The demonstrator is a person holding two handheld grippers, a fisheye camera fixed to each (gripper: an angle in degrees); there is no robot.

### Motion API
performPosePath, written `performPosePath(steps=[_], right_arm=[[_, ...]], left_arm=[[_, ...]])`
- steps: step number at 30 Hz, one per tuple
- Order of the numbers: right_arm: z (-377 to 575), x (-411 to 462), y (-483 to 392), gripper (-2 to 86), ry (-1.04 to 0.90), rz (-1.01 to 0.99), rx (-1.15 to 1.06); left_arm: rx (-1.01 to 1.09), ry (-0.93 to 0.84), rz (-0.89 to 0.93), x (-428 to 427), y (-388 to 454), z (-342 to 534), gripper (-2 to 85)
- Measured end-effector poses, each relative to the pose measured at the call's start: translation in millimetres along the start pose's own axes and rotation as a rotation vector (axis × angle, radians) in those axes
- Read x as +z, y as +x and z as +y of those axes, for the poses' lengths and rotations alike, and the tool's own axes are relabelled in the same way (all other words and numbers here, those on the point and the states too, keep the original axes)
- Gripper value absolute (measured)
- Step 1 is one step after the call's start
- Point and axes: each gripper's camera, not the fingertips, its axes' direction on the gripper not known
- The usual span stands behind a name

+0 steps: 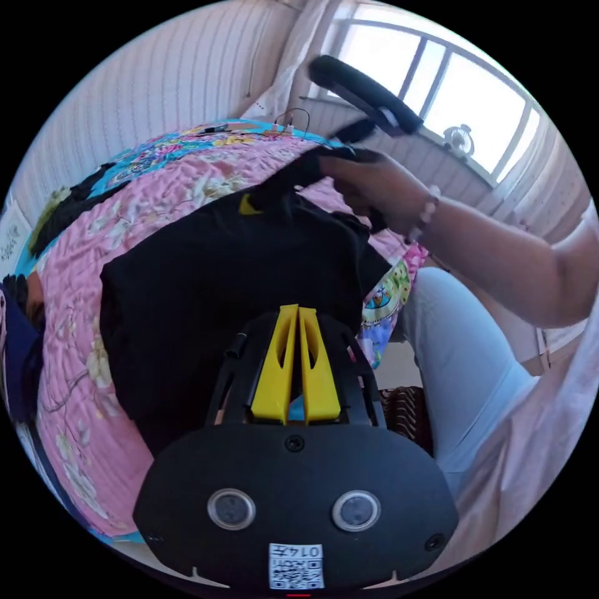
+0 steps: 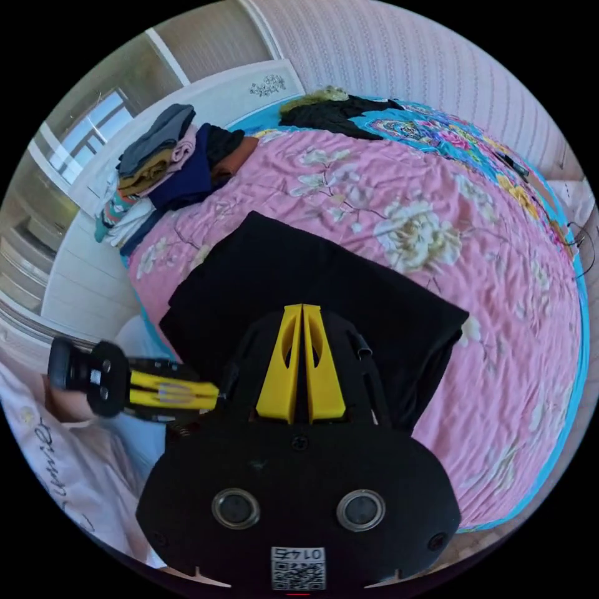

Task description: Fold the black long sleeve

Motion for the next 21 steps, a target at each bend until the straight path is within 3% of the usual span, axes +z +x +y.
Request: performPosePath(steps=[1, 2, 4, 9, 12, 15, 16, 19, 21], right_arm=[[-6, 16, 0, -0.4, -0.036, 0.009, -0.008], [-13, 60, 4, -0.4, -0.191, 0.014, -0.012], [-8, 62, 14, -0.4, -0.088, -0.042, 0.034], [-17, 41, 42, -0.5, -0.209, -0.203, 0.034], [-15, 2, 42, -0.5, -0.024, -0.142, 0.026], [-16, 40, 56, -0.6, -0.131, -0.069, 0.078], [-14, 46, 59, -0.6, -0.125, -0.084, 0.08], [1, 32, 81, -0.7, -0.057, -0.176, 0.19], [33, -13, 87, -0.4, 0.067, -0.282, 0.143]], left_arm=[[0.009, -0.046, -0.001, 13, 9, 1, -1.0], [0.033, -0.017, -0.037, 26, 24, 11, -1.0], [0.058, 0.096, -0.104, 26, 44, 30, -0.9], [0.105, 0.064, -0.132, 13, 87, 37, -1.0], [0.074, 0.151, -0.078, -12, 106, 38, -1.0], [0.102, 0.1, -0.065, 5, 127, 45, -0.9], [0.11, 0.049, -0.062, 18, 130, 48, -0.9], [0.096, 0.132, -0.083, 25, 142, 65, -0.8], [0.044, 0.151, -0.05, 8, 151, 64, -0.7]])
